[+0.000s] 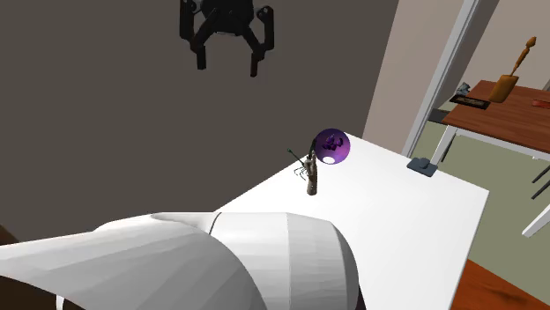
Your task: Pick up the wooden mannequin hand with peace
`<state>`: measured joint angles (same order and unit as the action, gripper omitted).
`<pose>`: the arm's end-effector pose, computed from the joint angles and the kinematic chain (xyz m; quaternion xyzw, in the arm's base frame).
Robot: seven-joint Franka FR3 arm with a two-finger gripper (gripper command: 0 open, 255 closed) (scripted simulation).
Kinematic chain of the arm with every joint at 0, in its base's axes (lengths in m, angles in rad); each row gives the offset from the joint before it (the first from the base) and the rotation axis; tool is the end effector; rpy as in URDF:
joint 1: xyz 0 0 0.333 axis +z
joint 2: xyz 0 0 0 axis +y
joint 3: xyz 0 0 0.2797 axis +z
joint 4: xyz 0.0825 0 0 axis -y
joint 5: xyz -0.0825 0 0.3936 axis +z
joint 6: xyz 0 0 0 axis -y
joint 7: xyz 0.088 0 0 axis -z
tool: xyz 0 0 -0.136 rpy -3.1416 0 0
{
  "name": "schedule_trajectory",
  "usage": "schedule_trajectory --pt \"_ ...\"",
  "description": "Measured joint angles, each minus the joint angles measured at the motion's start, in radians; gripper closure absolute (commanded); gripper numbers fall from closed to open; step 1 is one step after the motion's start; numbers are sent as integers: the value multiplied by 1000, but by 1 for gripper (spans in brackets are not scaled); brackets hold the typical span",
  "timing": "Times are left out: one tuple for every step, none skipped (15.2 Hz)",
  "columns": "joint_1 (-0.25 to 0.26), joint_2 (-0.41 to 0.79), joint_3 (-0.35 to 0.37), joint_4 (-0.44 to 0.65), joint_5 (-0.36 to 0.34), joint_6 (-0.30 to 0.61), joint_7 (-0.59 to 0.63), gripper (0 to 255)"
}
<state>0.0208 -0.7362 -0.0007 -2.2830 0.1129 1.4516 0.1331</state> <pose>0.3391 0.0232 0.5448 -0.9959 0.0522 0.0517 0.0527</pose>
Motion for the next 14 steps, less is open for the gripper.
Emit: schedule_trajectory --pt "0 0 0 0 0 0 0 0" --pt "-1 9 -4 -6 -3 13 -7 0" --pt "-3 17 -11 -20 -8 32 -18 0" --pt "-6 29 -19 -31 -12 52 -31 0" --pt "-9 55 -30 -28 -19 73 -46 0" --pt "-11 76 -38 -33 -23 95 -59 0" --pt "-14 104 -49 -42 -29 128 -76 0" --pt "-17 135 -61 -45 -36 158 -95 0" --pt "-20 159 -72 -51 -40 186 -111 0" --pt "-22 181 -80 -56 -43 210 -124 0" --pt "-24 208 -89 -57 -46 235 -139 0" --pt "-26 242 -99 -60 -49 269 -155 0" --pt "-28 273 -107 -55 -50 292 -169 0" --pt "-28 305 -114 -46 -50 312 -181 0"
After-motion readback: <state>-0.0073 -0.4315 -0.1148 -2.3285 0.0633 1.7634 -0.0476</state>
